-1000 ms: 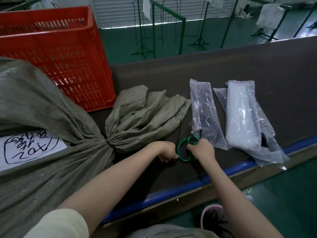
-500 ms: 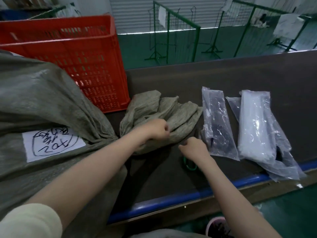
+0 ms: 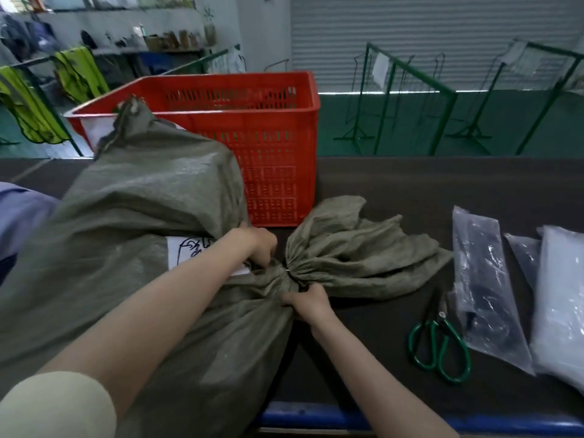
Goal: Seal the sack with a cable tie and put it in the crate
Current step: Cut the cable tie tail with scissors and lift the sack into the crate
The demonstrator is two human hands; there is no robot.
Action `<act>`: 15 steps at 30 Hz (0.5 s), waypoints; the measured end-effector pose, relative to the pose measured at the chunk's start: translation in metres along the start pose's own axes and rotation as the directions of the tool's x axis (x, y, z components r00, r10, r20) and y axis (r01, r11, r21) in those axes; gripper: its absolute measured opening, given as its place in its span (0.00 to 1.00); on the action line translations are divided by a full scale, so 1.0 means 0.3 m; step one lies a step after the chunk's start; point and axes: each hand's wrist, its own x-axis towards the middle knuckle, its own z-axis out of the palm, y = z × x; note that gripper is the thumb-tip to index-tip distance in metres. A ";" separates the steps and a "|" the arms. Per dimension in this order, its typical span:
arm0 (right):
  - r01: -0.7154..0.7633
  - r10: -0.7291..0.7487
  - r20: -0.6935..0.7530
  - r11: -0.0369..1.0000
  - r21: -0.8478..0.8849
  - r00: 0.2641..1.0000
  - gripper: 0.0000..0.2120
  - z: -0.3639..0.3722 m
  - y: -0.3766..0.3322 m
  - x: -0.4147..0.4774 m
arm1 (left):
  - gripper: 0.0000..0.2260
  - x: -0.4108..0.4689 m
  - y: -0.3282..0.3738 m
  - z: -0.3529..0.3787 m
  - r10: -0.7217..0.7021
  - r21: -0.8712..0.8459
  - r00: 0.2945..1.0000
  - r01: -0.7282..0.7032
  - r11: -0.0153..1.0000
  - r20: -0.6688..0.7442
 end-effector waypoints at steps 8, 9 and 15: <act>0.343 -0.362 -0.121 0.926 -0.157 0.924 0.05 -0.031 -0.240 -0.020 | 0.14 -0.137 -0.166 -0.154 -0.139 -0.353 0.902 -0.015 0.936 -0.408; 0.382 -0.405 -0.112 0.906 -0.181 0.908 0.07 -0.032 -0.283 -0.029 | 0.14 -0.153 -0.184 -0.171 -0.167 -0.402 0.877 -0.033 0.915 -0.451; 0.602 -0.666 -0.077 0.713 -0.359 0.742 0.20 -0.014 -0.580 -0.134 | 0.10 -0.250 -0.345 -0.261 -0.430 -0.629 0.619 -0.137 0.765 -0.657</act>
